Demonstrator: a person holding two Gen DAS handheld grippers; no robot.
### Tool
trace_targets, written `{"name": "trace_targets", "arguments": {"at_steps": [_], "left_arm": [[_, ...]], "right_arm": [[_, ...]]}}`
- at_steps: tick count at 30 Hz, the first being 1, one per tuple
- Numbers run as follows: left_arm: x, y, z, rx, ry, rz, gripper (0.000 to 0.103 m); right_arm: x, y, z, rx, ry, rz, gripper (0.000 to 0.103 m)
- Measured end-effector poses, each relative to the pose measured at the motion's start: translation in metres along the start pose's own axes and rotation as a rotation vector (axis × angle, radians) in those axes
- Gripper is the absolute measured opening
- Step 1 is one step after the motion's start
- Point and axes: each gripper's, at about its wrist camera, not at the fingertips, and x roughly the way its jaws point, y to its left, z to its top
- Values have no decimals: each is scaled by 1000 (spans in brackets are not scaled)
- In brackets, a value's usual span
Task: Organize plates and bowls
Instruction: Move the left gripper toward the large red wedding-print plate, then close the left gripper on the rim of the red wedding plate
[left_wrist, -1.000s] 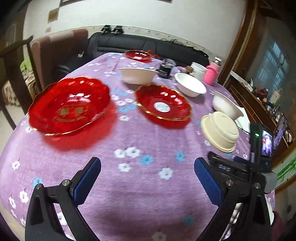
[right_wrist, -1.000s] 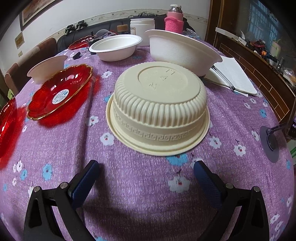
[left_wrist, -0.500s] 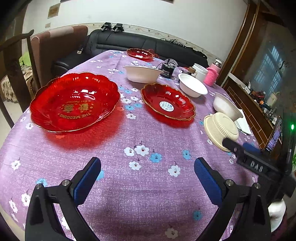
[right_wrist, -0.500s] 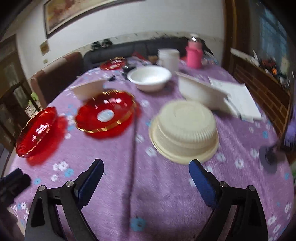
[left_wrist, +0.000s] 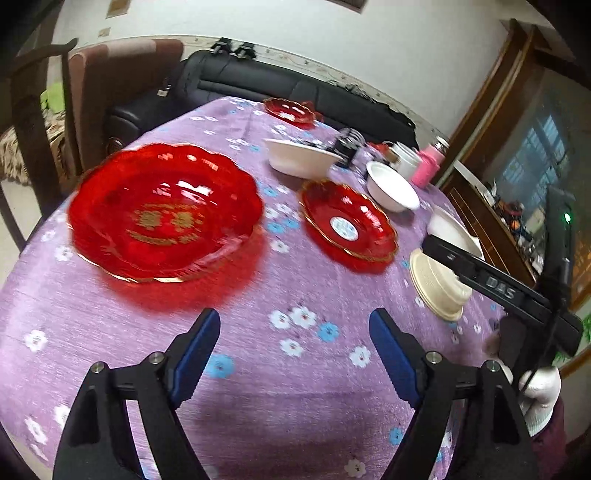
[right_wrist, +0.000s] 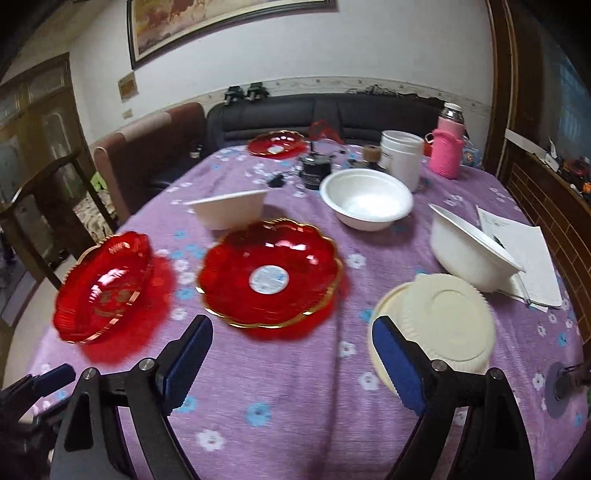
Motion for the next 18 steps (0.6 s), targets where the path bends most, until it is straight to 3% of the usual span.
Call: {"name": "trace_targets", "arguments": {"at_steps": [4, 9, 11, 14, 18], "left_arm": [[-25, 27, 22, -23, -77, 65, 83], [-35, 81, 61, -87, -124, 222, 83], [-30, 103, 77, -97, -120, 275, 83], [-15, 134, 96, -130, -83, 285, 79], [10, 164, 108, -187, -29, 238, 76]], "right_arm": [[-2, 7, 23, 47, 6, 112, 91], [42, 38, 42, 130, 150, 334, 90], [65, 58, 44, 128, 206, 349, 79], [92, 85, 45, 141, 281, 394, 67], [111, 113, 45, 114, 306, 385, 66]]}}
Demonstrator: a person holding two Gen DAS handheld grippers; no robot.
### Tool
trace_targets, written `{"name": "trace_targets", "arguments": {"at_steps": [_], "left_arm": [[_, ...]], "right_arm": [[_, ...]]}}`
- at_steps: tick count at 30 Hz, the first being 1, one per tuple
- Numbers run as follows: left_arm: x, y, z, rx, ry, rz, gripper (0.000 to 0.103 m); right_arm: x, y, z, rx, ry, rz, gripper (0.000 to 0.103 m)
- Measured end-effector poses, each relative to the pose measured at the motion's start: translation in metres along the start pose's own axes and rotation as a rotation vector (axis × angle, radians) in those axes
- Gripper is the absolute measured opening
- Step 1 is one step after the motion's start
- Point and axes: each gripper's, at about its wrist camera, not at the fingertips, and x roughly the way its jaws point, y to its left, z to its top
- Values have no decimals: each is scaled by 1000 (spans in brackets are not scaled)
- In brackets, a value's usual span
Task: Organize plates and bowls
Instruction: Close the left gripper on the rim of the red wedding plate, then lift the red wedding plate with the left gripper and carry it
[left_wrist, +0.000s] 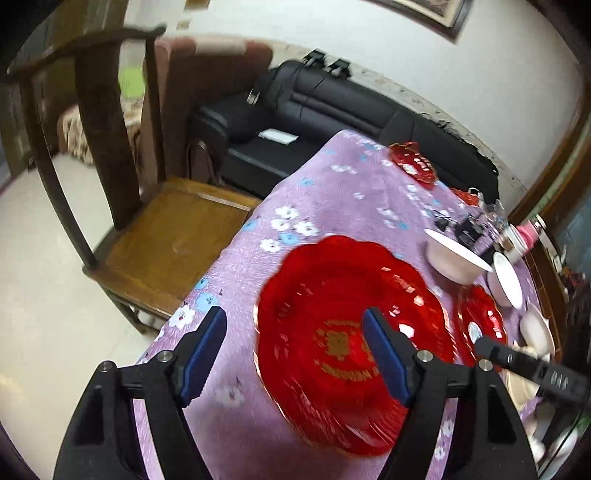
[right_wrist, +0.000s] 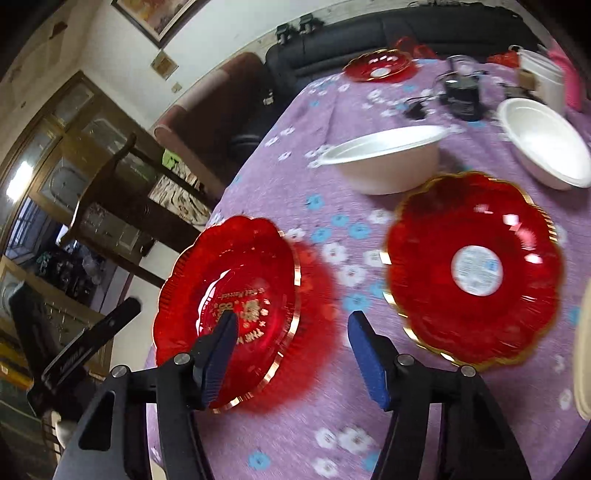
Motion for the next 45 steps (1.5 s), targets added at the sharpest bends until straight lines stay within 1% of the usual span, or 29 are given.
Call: {"name": "trace_targets", "arguments": {"at_steps": [2, 4, 7, 12, 13, 14, 15, 16, 17, 18, 19, 20, 21, 22, 23, 25, 27, 29, 32, 36, 42, 45], "left_arm": [[17, 6, 6, -24, 34, -32, 76], [30, 8, 8, -33, 58, -47, 76], [46, 7, 11, -24, 75, -38, 76], [65, 4, 12, -36, 113, -55, 76], [68, 2, 11, -35, 119, -64, 74], [68, 1, 11, -30, 116, -59, 66], [69, -1, 11, -22, 110, -45, 52], [70, -3, 10, -14, 112, -24, 46], [70, -4, 9, -9, 109, -3, 33], [72, -4, 10, -11, 112, 10, 25], [72, -1, 10, -25, 113, 19, 22], [72, 1, 10, -39, 119, 12, 20], [71, 4, 10, -51, 122, 4, 20], [68, 5, 9, -58, 118, 2, 20], [66, 6, 9, -60, 115, 1, 20], [58, 5, 7, -66, 104, -3, 20], [47, 3, 5, -65, 79, -5, 20], [32, 1, 3, -65, 47, -8, 20], [13, 0, -1, -65, 18, -17, 20], [-7, 1, -12, -66, -10, -23, 20], [-10, 8, -32, -70, -1, 3, 20], [-3, 14, -40, -92, 24, 12, 20]], "right_arm": [[10, 4, 1, -13, 6, -33, 66], [16, 9, 3, -25, 5, -69, 66], [26, 5, 6, -17, 19, -85, 66], [45, 6, 4, -22, 42, -115, 66], [48, 6, 3, -22, 48, -116, 64], [52, 5, 3, -23, 53, -119, 60], [55, 5, 2, -23, 59, -122, 57], [59, 4, 0, -17, 68, -114, 47], [62, 3, -1, -10, 81, -100, 33], [63, 2, -2, -1, 82, -112, 32], [62, 1, -2, 0, 70, -120, 29], [60, 1, -3, -3, 60, -127, 26], [57, 0, -3, -3, 53, -127, 22], [54, -1, -3, -1, 49, -120, 17], [50, 0, -3, -1, 41, -111, 16], [41, 6, -3, -24, 18, -118, 16], [31, 12, -6, -56, -7, -128, 16], [23, 16, -10, -66, -21, -118, 16], [15, 17, -19, -60, -25, -93, 16], [12, 20, -33, -47, -9, -64, 16], [14, 20, -53, -52, 10, -61, 16], [21, 19, -61, -54, 27, -71, 16]]}}
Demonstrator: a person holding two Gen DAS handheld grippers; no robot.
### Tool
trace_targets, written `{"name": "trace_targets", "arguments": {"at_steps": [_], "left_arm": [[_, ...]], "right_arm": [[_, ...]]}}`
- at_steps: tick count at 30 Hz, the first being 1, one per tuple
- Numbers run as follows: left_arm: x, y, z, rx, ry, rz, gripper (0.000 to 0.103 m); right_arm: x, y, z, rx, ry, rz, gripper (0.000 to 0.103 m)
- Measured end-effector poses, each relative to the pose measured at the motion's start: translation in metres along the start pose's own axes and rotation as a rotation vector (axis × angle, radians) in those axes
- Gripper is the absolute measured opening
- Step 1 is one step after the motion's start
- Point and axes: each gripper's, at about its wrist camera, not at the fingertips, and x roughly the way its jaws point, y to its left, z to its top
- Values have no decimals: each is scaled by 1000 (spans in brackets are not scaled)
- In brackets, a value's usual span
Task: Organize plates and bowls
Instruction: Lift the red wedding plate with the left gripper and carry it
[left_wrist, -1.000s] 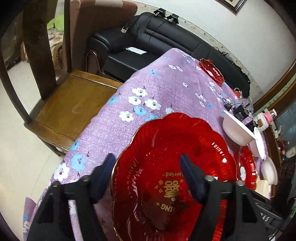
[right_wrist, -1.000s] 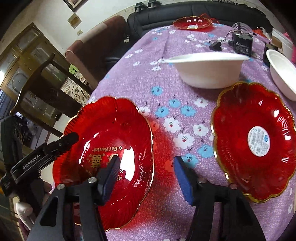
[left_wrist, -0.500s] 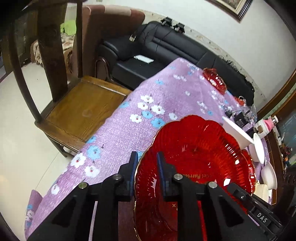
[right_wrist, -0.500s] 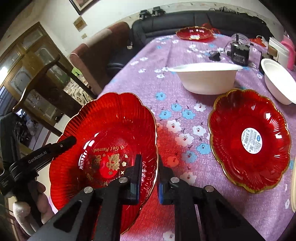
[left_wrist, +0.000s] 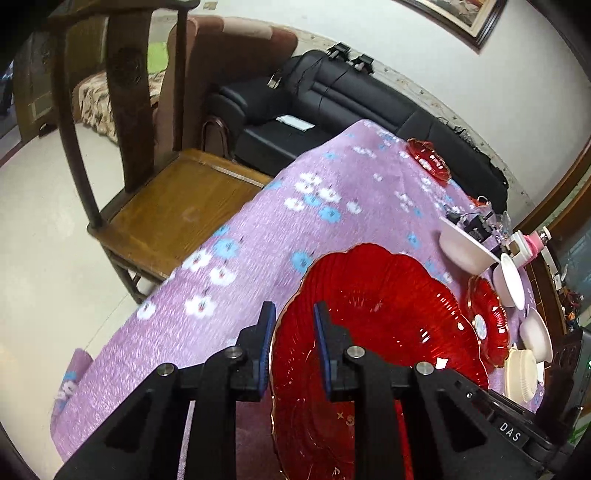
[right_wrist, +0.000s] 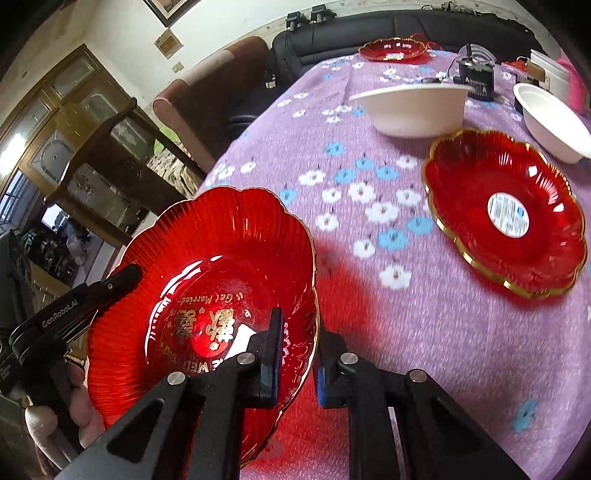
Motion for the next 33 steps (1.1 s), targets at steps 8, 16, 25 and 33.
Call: {"name": "trace_targets", "arguments": {"at_steps": [8, 16, 25, 33], "left_arm": [[8, 4, -14, -7, 23, 7, 20], [6, 1, -18, -8, 9, -3, 20], [12, -1, -10, -4, 2, 7, 20], [24, 3, -6, -11, 11, 23, 20]], "right_arm": [[3, -5, -6, 21, 6, 1, 16], [2, -12, -8, 31, 6, -1, 16], [4, -10, -4, 3, -11, -15, 16], [14, -9, 0, -7, -10, -32, 15]]}}
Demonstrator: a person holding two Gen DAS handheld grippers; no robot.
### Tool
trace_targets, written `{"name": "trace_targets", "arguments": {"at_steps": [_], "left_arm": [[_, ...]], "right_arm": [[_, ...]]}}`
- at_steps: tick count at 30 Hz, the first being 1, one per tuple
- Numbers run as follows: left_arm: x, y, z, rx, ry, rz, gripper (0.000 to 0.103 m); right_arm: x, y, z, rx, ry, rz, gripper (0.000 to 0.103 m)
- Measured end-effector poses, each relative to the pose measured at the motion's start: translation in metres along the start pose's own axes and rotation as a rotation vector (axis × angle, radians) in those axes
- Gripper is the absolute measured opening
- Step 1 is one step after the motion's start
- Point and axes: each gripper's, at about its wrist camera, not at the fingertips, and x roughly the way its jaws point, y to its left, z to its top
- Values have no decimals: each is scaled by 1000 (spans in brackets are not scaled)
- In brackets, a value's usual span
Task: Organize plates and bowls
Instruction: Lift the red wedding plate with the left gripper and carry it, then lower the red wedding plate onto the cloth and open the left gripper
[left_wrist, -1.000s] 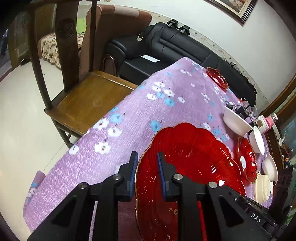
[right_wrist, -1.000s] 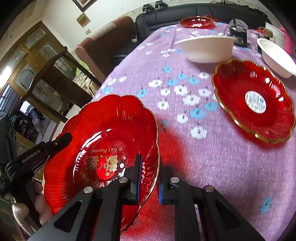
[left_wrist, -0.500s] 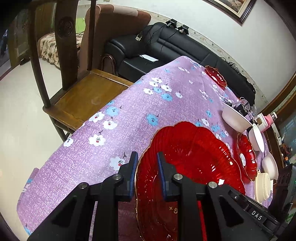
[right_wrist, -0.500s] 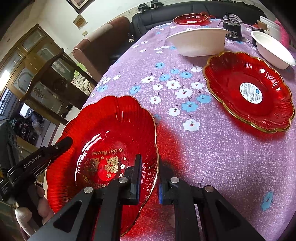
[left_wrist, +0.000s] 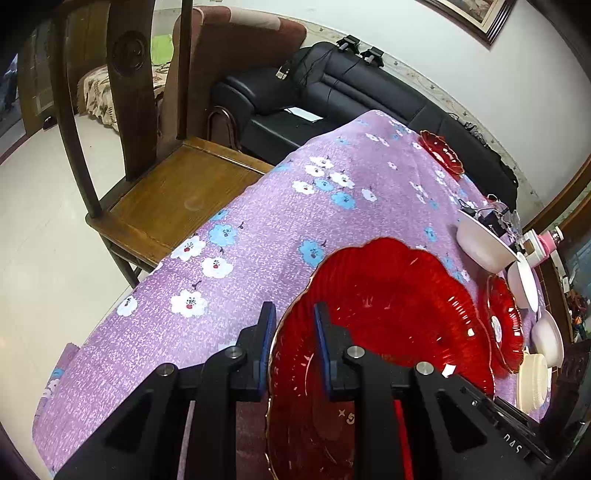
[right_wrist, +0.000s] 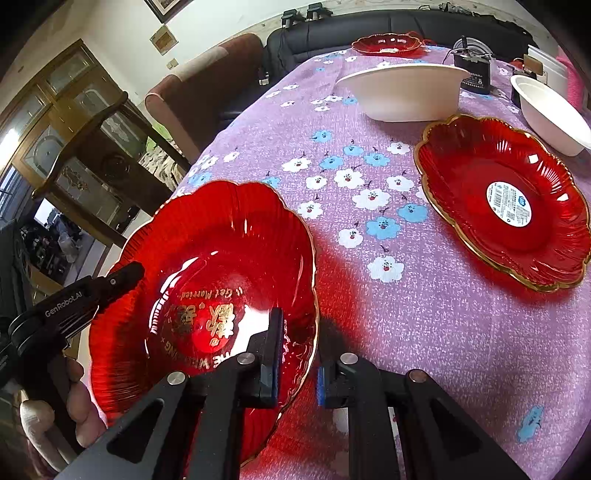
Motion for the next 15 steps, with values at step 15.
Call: {"name": "trace_targets", "arguments": {"at_steps": [15], "left_arm": [[-10, 5, -1, -43, -3, 3, 43]], "right_arm": [[-6, -2, 1, -7, -39, -11, 22]]}}
